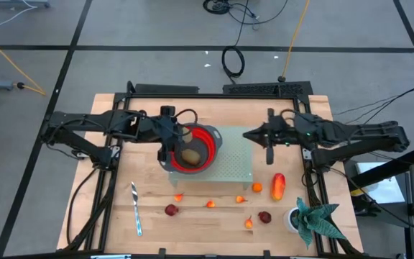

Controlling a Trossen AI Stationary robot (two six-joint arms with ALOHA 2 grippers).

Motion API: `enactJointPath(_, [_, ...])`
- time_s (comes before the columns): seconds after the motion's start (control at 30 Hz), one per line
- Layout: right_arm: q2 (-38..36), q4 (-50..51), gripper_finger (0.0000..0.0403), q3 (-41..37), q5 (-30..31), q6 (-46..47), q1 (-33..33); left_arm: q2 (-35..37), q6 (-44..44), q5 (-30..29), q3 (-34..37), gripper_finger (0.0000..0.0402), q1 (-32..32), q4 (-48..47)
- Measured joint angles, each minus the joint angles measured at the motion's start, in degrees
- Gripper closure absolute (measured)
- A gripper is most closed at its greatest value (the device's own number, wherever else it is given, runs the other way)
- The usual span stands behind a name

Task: Pick & Place Fruit
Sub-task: Put the kiwi fruit into the strainer

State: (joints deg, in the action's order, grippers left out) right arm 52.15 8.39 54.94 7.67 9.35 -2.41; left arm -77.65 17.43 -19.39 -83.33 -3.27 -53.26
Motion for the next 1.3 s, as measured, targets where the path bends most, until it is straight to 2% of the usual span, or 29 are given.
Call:
enactJointPath(0.23, [-7.85,0.09,0.0402,-6.99,9.55,1.41,-5.13,-1.73,0.0,1.53,-0.02,0.019,1.71,0.53])
enactJointPath(0.43, [-12.67,0.03,0.0402,-11.59,13.16,2.35,-7.19,-2.54,-0.06,1.53,-0.04,0.019,2.33,0.63])
enactJointPath(0.87, [-16.74,0.02,0.0402,-16.55,13.52,3.43,-7.46,-2.64,-4.72,4.56,-0.02,0.019,2.8,0.4])
enactJointPath(1.3, [-21.15,-0.38,0.0402,-20.45,13.53,3.69,-7.46,-5.68,-9.25,4.56,-0.01,0.019,2.82,0.73])
